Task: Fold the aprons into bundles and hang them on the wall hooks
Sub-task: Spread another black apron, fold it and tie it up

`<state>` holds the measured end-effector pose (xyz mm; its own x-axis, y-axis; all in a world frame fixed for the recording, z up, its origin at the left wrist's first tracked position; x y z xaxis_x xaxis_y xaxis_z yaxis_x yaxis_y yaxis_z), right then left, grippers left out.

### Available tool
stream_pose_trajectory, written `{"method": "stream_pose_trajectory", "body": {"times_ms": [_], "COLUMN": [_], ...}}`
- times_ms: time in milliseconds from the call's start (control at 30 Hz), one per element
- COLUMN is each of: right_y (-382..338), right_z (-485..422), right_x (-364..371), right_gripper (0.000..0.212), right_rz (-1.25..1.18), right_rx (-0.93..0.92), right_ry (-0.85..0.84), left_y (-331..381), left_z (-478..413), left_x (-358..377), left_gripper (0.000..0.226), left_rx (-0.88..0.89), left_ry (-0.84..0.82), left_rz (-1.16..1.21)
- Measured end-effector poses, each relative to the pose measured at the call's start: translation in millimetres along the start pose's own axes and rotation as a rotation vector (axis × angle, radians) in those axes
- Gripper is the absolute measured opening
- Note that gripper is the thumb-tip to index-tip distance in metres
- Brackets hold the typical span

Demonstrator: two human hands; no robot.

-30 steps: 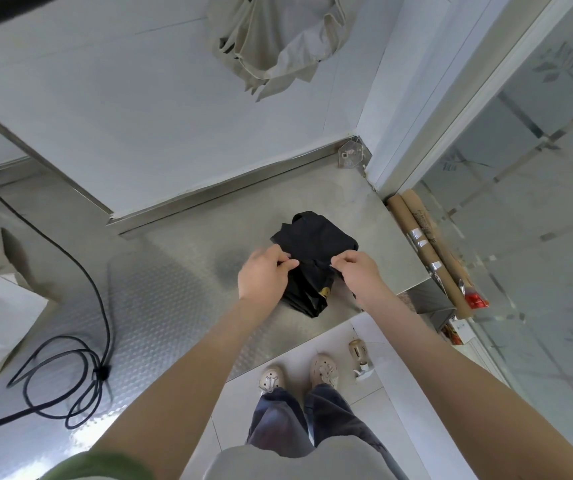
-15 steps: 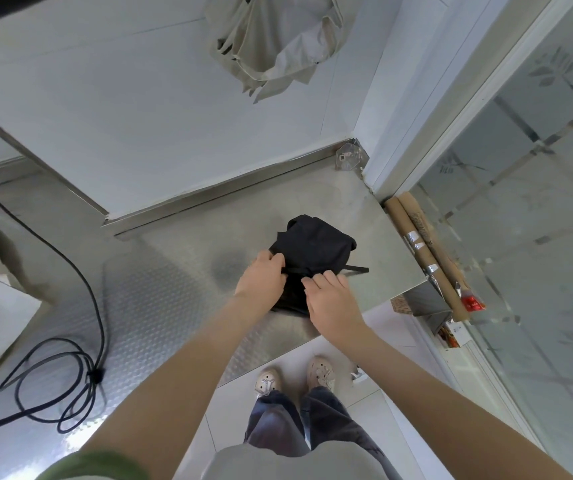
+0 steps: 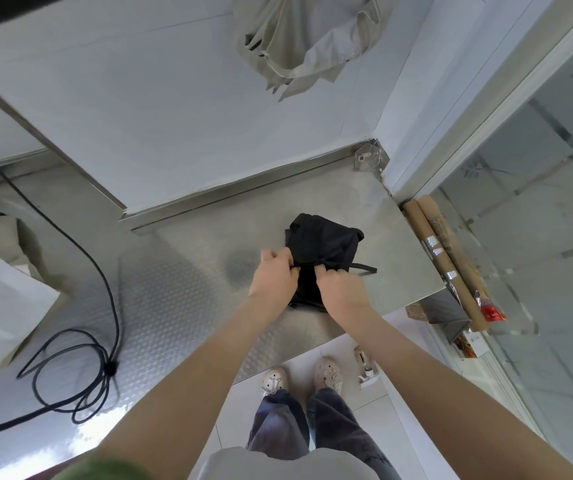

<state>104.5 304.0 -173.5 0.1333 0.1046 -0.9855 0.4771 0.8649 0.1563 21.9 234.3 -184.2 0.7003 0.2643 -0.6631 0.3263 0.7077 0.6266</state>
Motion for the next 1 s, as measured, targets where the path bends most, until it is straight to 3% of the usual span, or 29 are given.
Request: {"method": "stream_pose_trajectory", "body": {"times_ms": [333,433,567,667,733,800,867,1000], "right_y": [9,7,14,26,31,32,29,26], "right_z": [29,37,39,32,23,12,4,4], "right_x": [17,13,5,-9,-14,-9,2,33], "right_gripper": [0.032,0.016,0.03,0.023,0.023,0.039,0.051,0.048], "right_rz": [-0.137,-0.169,-0.353,-0.474,-0.517,-0.486,-0.38,-0.204], "right_rx": [-0.358,-0.419,-0.301,-0.185,-0.132,-0.081,-0.075,-0.169], "right_ry": [0.177,0.23,0.197,0.262,0.26,0.193,0.085,-0.093], "left_y": [-30,-33,-47,-46,-37,-28,-27,-27], "left_z": [-4,-7,-6,-2,-1,-1,-6,-10], "left_x": [-5,-7,-1,9,13,16,17,15], "left_gripper": [0.008,0.009,0.026,0.053,0.075,0.088,0.083,0.07], "left_rx": [-0.225,-0.271,-0.425,-0.479,-0.426,-0.343,-0.272,-0.182], "left_ry": [0.025,0.033,-0.015,-0.109,-0.163,-0.192,-0.153,-0.083], "left_rz": [0.3,0.385,0.565,0.75,0.706,0.568,0.446,0.29]}}
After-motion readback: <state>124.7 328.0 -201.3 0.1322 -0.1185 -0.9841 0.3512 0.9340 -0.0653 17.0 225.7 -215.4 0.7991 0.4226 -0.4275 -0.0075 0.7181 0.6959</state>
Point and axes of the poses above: each hand's wrist, its own z-axis away from the middle knuckle, its own x-axis out of the palm, y = z × x, the point moved 9 cm from there along -z, towards the middle knuckle, and after that the axes turned 7 degrees about z, right-handed, at the moved point
